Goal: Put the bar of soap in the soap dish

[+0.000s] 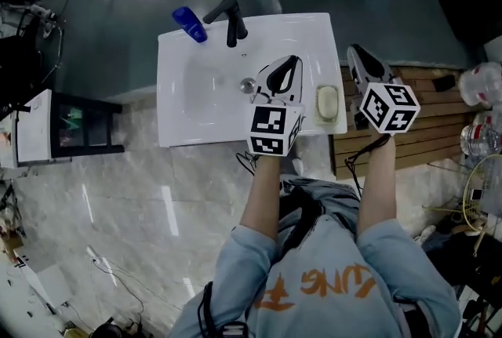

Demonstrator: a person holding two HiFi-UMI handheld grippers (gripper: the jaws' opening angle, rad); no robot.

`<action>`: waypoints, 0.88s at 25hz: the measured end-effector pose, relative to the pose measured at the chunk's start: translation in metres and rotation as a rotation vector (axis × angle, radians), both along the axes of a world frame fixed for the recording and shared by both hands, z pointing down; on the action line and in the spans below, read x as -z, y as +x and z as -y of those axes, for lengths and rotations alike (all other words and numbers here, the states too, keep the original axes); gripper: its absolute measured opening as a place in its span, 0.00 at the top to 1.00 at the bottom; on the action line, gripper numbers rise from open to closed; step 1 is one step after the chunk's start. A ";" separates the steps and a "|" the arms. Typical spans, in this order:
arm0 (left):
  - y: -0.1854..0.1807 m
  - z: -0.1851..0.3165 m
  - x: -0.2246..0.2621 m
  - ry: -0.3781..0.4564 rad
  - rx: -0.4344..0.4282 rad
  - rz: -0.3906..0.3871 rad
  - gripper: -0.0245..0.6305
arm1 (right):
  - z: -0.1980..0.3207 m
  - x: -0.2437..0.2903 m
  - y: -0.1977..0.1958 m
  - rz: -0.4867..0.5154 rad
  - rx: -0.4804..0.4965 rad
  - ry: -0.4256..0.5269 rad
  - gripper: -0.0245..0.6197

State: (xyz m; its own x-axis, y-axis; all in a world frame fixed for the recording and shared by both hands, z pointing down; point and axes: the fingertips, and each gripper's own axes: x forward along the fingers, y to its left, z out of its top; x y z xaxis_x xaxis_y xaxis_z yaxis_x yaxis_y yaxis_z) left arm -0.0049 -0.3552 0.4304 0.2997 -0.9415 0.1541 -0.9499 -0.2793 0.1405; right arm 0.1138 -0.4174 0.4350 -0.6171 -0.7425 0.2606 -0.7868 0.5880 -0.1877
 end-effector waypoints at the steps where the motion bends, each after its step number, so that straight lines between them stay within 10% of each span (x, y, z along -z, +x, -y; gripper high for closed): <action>1: -0.001 0.002 0.013 0.030 0.003 0.033 0.92 | 0.001 0.016 0.003 0.037 -0.015 0.037 0.90; 12: -0.005 0.017 0.100 0.176 0.086 0.261 0.92 | -0.006 0.115 0.020 0.143 -0.012 0.285 0.92; 22: 0.006 0.030 0.125 0.235 0.078 0.278 0.92 | -0.004 0.138 0.023 0.086 -0.009 0.379 0.92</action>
State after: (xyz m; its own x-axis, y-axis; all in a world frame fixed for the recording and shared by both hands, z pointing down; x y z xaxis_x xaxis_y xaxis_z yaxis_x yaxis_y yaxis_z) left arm 0.0009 -0.3847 0.3050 0.2024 -0.9793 -0.0034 -0.9625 -0.1983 -0.1849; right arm 0.1371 -0.4137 0.2973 -0.6177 -0.7818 -0.0853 -0.7831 0.6214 -0.0243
